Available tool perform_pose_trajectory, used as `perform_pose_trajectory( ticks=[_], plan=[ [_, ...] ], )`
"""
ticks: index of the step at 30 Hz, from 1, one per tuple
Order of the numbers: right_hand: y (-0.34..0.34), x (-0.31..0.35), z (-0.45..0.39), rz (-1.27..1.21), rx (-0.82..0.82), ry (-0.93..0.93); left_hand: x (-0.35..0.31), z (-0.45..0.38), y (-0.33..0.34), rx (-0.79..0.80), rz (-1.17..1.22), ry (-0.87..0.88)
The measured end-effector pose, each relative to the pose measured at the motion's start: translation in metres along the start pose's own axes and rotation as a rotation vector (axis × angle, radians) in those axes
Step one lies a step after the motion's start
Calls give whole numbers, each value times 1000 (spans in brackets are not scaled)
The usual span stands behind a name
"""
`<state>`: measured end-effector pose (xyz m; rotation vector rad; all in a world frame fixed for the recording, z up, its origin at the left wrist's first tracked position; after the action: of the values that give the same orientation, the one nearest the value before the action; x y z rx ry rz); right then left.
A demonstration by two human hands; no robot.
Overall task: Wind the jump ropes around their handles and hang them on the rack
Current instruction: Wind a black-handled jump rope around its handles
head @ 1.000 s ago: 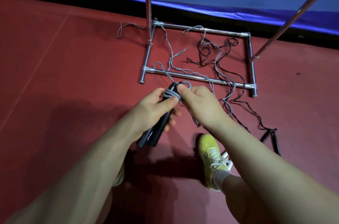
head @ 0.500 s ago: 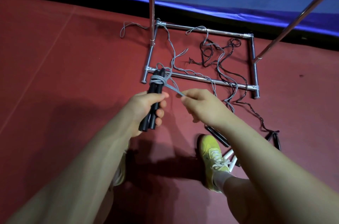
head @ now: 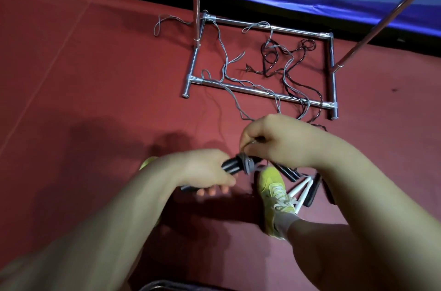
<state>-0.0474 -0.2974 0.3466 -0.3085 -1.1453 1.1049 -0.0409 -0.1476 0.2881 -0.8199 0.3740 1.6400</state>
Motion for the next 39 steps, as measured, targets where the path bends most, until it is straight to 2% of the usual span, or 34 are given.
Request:
perform_pose_trajectory(
  ticks=[2,5,9,11,14,16,18,20,25,30,32,34,37,39],
  plan=[
    [0,-4,0,-187,50,4,-6,2,7,107,13,35],
    [-1,-14,-4,-500,99,44,-12,5,5,136,78,77],
    [9,-18,-9,-1004,177,58,-20,16,-2,174,281,206],
    [13,-17,-14,-1234,165,77,-18,21,-8,133,396,275],
    [11,-20,-22,-1442,210,20,-15,22,-21,-29,644,323],
    [11,-19,-26,-1400,215,-48,-13,22,-29,-103,755,324],
    [14,-18,-29,-1154,106,-62,-10,21,-33,-127,789,303],
    [16,-16,-29,-949,-4,3,-8,20,-33,-151,789,264],
    [16,-15,-27,-638,-150,271,-7,11,-28,-306,747,142],
    [23,-8,-32,-375,-252,383,-2,6,-26,-364,682,94],
    [26,-7,-34,-357,-293,408,-1,5,-28,-384,682,86],
    [29,-6,-35,-446,-288,414,1,3,-30,-441,573,60],
    [35,-7,-34,-796,-164,479,6,-3,-30,-517,234,9],
    [39,-9,-34,-928,-94,563,7,-4,-28,-516,-4,22]
  ],
)
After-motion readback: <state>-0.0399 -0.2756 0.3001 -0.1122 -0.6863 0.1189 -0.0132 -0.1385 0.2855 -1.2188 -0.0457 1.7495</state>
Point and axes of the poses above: each hand's wrist, its own z-axis away from the middle knuckle, its own y-axis out of the palm, x = y × z, the point moved 2 cm from there along -z, towards the middle knuckle, and after that the axes turned 6 degrees about y, right-handed, at the moved point
